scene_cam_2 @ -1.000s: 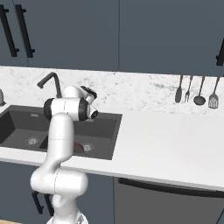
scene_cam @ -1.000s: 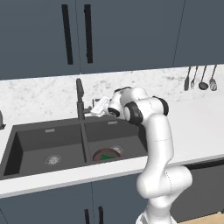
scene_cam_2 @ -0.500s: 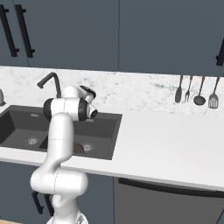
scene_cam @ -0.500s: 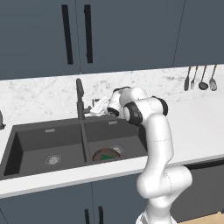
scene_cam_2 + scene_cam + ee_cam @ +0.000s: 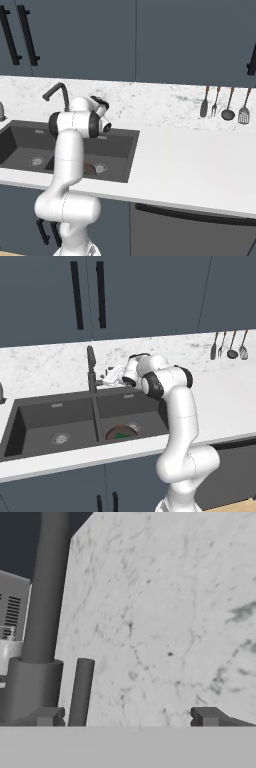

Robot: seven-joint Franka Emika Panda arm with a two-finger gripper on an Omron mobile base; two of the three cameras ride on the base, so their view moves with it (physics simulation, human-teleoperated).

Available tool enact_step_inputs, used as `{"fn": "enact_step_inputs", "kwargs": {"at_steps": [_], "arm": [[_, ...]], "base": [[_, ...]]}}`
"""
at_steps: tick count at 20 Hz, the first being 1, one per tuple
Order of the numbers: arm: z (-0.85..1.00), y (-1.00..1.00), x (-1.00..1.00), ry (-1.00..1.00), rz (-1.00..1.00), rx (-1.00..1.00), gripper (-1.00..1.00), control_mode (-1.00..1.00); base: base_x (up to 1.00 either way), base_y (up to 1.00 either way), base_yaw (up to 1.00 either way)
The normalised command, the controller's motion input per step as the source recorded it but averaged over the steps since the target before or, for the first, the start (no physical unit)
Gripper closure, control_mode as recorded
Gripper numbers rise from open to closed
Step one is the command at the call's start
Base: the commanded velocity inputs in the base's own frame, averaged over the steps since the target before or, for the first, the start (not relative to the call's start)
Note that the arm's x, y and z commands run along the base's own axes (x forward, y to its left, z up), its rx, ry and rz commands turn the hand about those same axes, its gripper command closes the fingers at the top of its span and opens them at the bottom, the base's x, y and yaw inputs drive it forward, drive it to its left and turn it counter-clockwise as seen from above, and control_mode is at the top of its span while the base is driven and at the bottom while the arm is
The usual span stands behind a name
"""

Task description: Pick the pan and sponge and place them into the sink. Then turn on the water.

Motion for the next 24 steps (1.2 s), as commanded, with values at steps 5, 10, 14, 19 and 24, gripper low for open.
{"fn": "enact_step_inputs", "kwargs": {"at_steps": [5,10,14,19,24], "arm": [[0.09,0.0,0.06,0.0,-0.01,0.0,-1.0,-1.0],[-0.04,0.0,0.13,0.0,-0.02,0.0,-1.0,-1.0],[-0.23,0.08,0.11,0.0,-0.04,0.0,1.0,-1.0],[-0.02,0.04,0.16,0.0,-0.02,0.0,1.0,-1.0],[-0.04,-0.04,0.19,0.0,0.0,0.0,1.0,-1.0]], "base": [[0.0,0.0,0.0],[0.0,0.0,0.0],[0.0,0.0,0.0],[0.0,0.0,0.0],[0.0,0.0,0.0]]}}
